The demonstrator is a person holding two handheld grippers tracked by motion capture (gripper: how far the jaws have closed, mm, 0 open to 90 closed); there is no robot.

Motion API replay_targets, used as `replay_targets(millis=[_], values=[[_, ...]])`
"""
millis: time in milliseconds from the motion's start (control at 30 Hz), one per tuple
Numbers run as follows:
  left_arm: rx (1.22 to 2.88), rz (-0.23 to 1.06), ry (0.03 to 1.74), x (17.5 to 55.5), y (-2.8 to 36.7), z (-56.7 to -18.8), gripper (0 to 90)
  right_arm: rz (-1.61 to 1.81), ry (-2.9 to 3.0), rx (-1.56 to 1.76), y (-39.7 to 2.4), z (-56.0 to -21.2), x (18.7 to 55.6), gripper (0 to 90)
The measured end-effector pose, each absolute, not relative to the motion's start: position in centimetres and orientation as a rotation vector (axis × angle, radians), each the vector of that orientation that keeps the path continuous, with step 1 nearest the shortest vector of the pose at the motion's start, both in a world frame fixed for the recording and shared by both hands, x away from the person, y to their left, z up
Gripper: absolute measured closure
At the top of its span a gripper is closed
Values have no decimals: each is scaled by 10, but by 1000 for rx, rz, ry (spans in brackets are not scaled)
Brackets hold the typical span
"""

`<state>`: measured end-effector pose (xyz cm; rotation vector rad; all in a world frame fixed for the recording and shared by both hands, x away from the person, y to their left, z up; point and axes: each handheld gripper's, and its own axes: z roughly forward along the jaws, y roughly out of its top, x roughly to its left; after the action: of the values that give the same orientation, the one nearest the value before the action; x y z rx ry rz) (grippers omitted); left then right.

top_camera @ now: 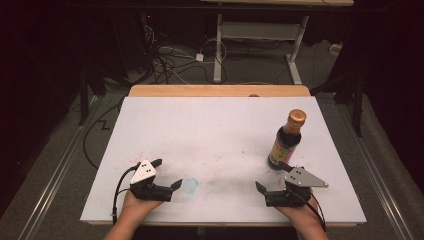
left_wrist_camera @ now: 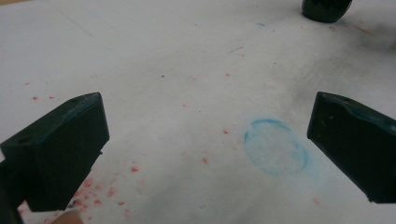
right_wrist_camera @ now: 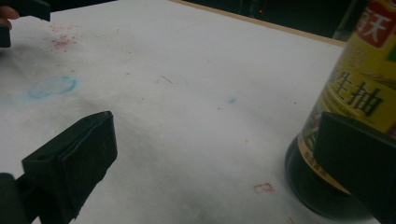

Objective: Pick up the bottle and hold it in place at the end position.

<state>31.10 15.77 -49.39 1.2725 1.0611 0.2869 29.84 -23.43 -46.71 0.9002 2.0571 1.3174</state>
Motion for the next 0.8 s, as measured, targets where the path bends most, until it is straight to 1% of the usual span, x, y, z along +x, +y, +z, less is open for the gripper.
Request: replay_targets(millis=[467, 800], values=[[1266, 285, 1067, 312, 159, -494, 0, 1286, 1989, 980, -265, -465, 287, 7], [1258, 281, 1060, 311, 159, -494, 0, 1252, 1927, 1030, -278, -461, 301, 7]])
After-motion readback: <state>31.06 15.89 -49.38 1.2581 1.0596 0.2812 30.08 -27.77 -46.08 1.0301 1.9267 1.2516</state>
